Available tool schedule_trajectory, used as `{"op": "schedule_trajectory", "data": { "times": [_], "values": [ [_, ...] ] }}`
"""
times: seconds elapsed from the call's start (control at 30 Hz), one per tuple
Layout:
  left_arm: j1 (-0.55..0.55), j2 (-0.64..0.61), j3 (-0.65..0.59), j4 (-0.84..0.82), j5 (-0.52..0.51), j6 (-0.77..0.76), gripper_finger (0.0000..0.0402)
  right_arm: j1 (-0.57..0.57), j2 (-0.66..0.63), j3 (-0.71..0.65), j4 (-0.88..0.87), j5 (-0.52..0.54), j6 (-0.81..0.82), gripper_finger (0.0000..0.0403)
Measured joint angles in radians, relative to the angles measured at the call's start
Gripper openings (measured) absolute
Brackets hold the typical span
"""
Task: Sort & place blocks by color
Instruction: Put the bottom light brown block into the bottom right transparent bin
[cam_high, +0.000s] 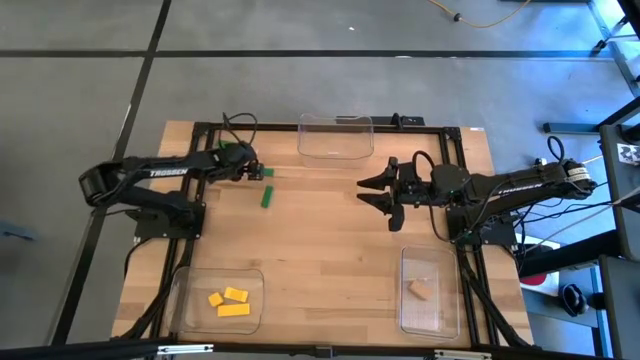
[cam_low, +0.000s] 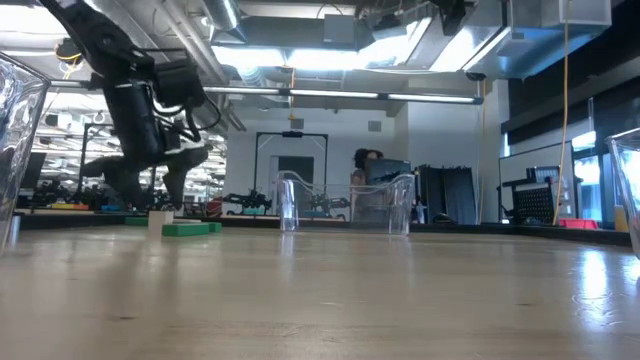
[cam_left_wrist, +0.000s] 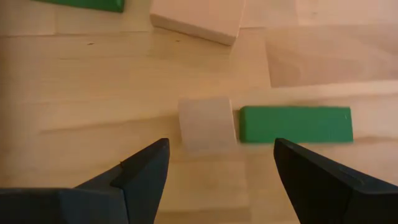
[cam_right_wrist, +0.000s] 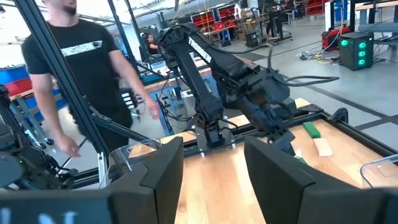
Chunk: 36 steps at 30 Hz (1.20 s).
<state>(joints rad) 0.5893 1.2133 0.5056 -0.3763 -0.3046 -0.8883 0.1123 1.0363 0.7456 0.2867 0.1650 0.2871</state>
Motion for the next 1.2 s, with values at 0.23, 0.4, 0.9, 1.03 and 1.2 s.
{"op": "schedule_trajectory", "data": {
  "times": [0.23, 0.4, 0.9, 1.03, 1.2],
  "values": [
    [0.042, 0.113, 0.002, 0.062, 0.001, -0.002, 0.0278, 0.000, 0.000, 0.000, 0.000, 0.000, 0.000, 0.0174],
    [0.046, 0.134, 0.002, 0.067, -0.010, -0.003, 0.0277, 0.000, 0.000, 0.000, 0.000, 0.001, 0.030, 0.0174],
    [0.046, 0.078, -0.002, 0.068, -0.039, -0.026, 0.0277, 0.000, 0.000, 0.000, 0.000, 0.001, 0.025, 0.0174],
    [0.052, 0.043, -0.002, 0.068, -0.064, -0.002, 0.0277, 0.000, 0.000, 0.000, -0.001, 0.001, 0.023, 0.0174],
    [0.070, 0.056, -0.002, 0.071, -0.044, 0.006, 0.0276, 0.000, 0.000, 0.000, -0.001, 0.002, 0.026, 0.0174]
  ]
}}
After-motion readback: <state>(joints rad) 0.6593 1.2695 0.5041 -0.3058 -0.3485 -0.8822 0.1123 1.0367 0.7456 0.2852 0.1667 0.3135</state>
